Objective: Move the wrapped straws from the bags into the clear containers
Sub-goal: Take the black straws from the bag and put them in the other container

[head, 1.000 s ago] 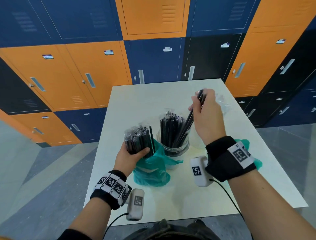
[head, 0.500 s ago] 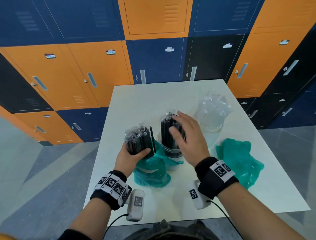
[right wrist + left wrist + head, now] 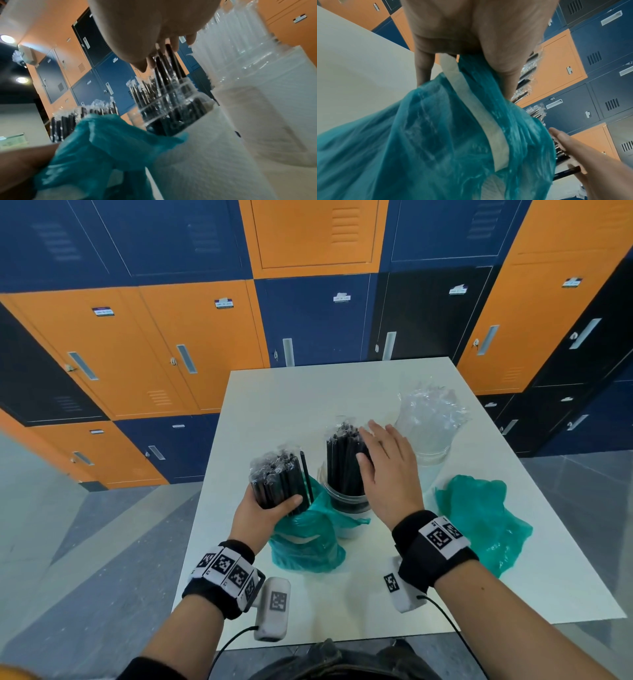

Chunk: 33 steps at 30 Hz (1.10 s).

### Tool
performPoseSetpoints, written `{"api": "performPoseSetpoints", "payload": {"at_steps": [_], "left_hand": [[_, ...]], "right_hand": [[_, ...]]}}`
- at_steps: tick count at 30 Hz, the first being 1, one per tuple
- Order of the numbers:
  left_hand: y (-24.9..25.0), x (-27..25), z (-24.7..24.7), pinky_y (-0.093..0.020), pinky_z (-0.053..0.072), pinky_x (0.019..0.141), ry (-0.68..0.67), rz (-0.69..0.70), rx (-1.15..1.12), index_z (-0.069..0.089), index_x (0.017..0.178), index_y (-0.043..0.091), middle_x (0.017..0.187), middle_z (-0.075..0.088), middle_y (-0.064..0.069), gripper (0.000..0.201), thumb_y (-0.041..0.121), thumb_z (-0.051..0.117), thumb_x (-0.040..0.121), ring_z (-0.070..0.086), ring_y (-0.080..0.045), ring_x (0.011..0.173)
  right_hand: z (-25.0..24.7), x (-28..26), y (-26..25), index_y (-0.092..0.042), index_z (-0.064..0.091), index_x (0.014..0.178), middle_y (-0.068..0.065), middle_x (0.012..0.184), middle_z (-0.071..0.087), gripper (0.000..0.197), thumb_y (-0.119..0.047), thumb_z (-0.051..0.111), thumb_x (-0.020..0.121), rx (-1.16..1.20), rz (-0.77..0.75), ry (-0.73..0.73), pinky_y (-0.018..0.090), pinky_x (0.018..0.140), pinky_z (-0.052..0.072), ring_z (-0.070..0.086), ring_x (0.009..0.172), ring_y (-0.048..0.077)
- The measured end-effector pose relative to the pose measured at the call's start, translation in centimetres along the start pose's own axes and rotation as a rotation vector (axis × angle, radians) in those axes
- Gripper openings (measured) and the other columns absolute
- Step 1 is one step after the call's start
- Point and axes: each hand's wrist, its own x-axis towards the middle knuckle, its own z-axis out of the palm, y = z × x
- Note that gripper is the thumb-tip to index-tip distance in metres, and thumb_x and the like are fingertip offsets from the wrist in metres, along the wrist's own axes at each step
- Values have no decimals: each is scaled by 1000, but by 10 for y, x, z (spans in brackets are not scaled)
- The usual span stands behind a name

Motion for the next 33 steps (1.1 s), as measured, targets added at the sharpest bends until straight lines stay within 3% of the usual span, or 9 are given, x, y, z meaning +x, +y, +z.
{"api": "performPoseSetpoints", "payload": {"at_steps": [4,7,11,15,17,21,27,30,33], "left_hand": [[-4,2,-1,-24,46,83,2,3,-10,53,119,26,104,64,11,60,34,86,70,61,-13,98],[-6,4,-1,-24,46,81,1,7,-16,54,121,24,106,65,10,62,34,87,69,62,-13,99],[-7,5,0,-22,46,76,-1,21,-9,55,120,24,106,66,10,61,34,87,69,63,-10,96],[-9,4,-1,-24,49,78,-39,31,-31,59,117,24,105,70,11,56,31,87,69,65,-7,97],[-10,3,-2,-23,50,79,-53,37,-22,61,118,24,105,71,9,57,33,87,69,66,-7,97],[-10,3,-1,-22,50,77,-44,37,-22,61,117,24,104,71,9,56,32,87,68,66,-6,96],[-13,5,0,-28,52,81,-36,38,-23,62,117,24,103,72,7,57,34,88,67,67,-10,96],[-13,5,0,-29,52,81,-27,41,-19,62,117,25,103,72,7,57,36,88,67,67,-10,95],[-12,6,2,-29,52,82,-36,40,-11,62,116,26,103,72,8,58,37,88,67,67,-10,96]], "right_hand": [[-12,3,-25,-21,58,130,6,150,37,37,-32,44,98,31,33,140,49,114,25,26,138,30],[-21,4,-50,-20,65,116,3,128,53,26,-21,55,92,135,-76,242,38,101,36,41,116,23],[-19,3,-73,-15,61,121,-1,111,58,28,-11,52,94,408,-115,-95,24,85,44,50,86,9],[-1,7,-76,-17,33,148,4,142,43,53,-13,51,97,383,21,-416,27,100,40,56,101,23],[4,11,-76,-20,26,151,4,147,41,61,-14,52,97,409,62,-473,27,101,39,48,90,15],[8,16,-76,-26,32,149,3,137,53,61,-17,58,94,500,138,-513,27,94,41,43,88,10],[6,12,-76,-9,51,133,9,127,50,38,-24,54,98,477,107,-535,14,88,30,51,112,21],[6,8,-75,-6,49,129,9,126,50,35,-26,49,100,478,92,-539,20,93,33,49,114,21],[3,3,-73,-8,46,127,7,115,53,33,-28,47,100,522,114,-527,24,82,36,49,98,18]]}}
